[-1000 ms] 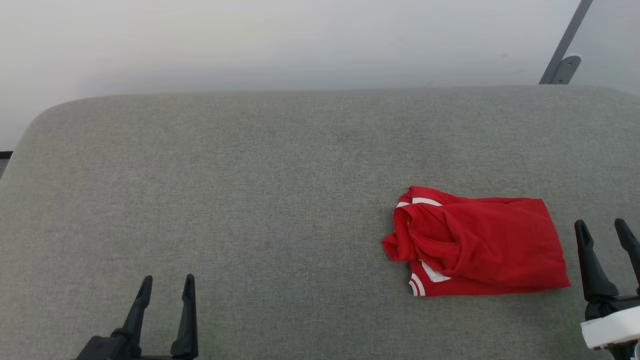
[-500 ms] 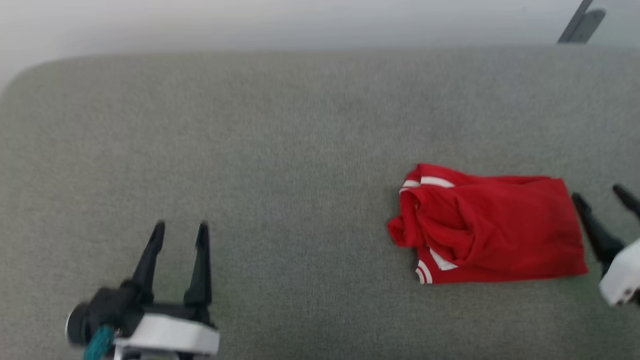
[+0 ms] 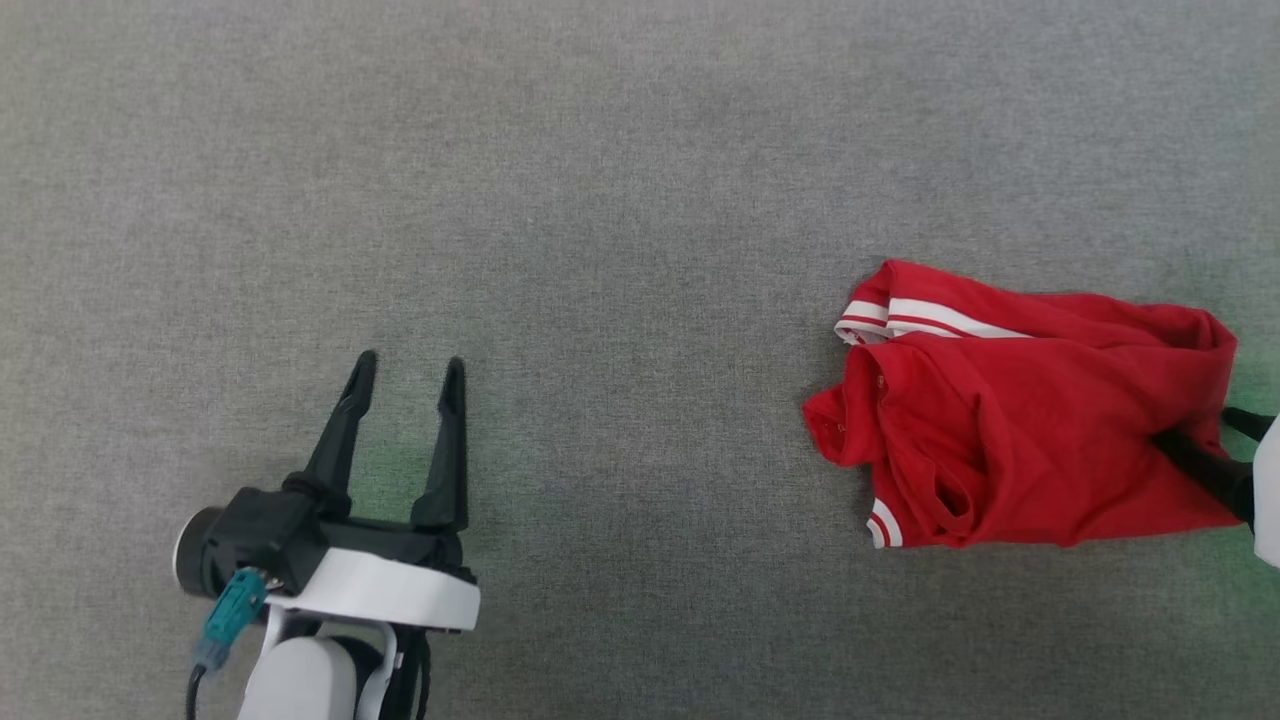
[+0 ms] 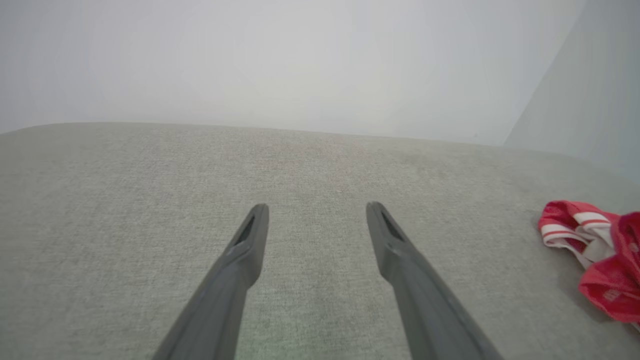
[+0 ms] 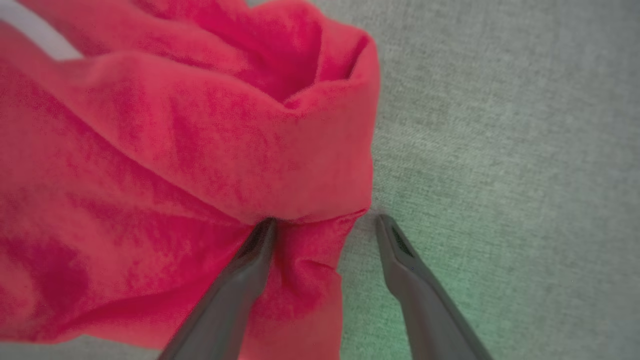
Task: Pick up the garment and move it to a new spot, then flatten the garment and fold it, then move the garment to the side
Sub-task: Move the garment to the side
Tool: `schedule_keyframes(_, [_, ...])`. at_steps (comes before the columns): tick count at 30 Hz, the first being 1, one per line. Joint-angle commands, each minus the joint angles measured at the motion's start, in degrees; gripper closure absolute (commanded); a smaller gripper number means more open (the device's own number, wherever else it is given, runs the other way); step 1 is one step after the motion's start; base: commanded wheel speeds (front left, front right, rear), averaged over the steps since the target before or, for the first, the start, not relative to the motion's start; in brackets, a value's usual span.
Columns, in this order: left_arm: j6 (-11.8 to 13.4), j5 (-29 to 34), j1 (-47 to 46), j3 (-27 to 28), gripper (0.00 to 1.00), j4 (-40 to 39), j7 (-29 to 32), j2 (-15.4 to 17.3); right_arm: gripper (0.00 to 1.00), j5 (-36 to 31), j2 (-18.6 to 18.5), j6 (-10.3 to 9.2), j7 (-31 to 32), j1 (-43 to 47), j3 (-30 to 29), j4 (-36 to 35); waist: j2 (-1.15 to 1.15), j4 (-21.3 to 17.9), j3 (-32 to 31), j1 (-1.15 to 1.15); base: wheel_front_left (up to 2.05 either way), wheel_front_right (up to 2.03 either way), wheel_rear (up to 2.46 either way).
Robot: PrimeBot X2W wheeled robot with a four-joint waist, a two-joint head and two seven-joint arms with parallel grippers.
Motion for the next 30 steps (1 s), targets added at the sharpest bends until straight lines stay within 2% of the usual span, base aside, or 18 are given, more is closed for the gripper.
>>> schedule_keyframes(1, [0.0,-0.2,-1.3,-0.4,0.0,0.2,-0.3,-0.2,0.0,0.5,0.5,-0.03,1.5,0.4,1.3,0.9,0.0,0.4,0.6,0.0,0.0,0.0,0.0])
schedule_keyframes(3, [0.0,-0.2,-1.7,-0.8,0.0,0.5,-0.3,-0.2,0.0,1.0,0.9,-0.03,1.8,0.3,1.6,1.2,0.0,0.7,0.8,0.0,0.0,0.0,0.0])
schedule_keyframes(4, [0.0,-0.3,-1.9,-1.0,0.0,0.6,-0.3,-0.2,0.52,1.4,1.2,-0.02,1.9,0.4,1.8,1.4,0.0,0.8,0.8,0.0,0.0,0.0,0.0])
schedule_keyframes(5, [0.0,-0.4,-2.0,-1.2,0.0,0.8,-0.3,-0.2,0.82,1.7,1.4,-0.02,2.0,0.6,2.0,1.5,0.0,0.9,0.7,0.0,0.0,0.0,0.0])
schedule_keyframes(6, [0.0,-0.5,-2.0,-1.4,0.0,0.9,-0.3,-0.2,1.0,2.2,1.6,-0.02,1.9,0.9,2.3,1.5,0.0,1.0,0.6,0.0,0.0,0.0,0.0])
schedule_keyframes(11, [0.0,-0.6,-1.6,-2.1,0.0,1.4,-0.3,-0.1,1.0,2.3,2.8,-0.03,-1.9,0.8,0.4,2.3,0.0,-0.3,-0.4,0.0,0.0,0.0,0.0])
schedule_keyframes(17, [0.0,-0.2,-1.7,-2.6,0.0,1.2,-0.3,1.7,1.0,1.7,2.9,-0.08,-7.6,-0.6,-4.3,4.4,0.0,-5.2,-1.0,0.0,0.0,0.0,0.0])
schedule_keyframes(22, [0.0,0.4,-6.1,-4.8,0.0,0.7,-0.3,5.2,1.0,0.0,0.9,-0.07,-12.6,-1.9,-10.0,9.5,0.0,-9.8,1.3,0.0,0.0,0.0,0.0])
schedule_keyframes(23, [0.0,0.4,-6.1,-4.8,0.0,0.7,-0.3,5.2,1.0,0.0,0.9,-0.07,-12.6,-1.9,-10.0,9.5,0.0,-9.8,1.3,0.0,0.0,0.0,0.0])
schedule_keyframes(30, [0.0,0.0,-17.2,-10.4,0.0,-0.1,-0.3,10.8,1.0,-2.9,-0.1,-0.03,-21.3,-8.3,-18.1,20.0,0.0,-14.0,7.3,0.0,0.0,0.0,0.0])
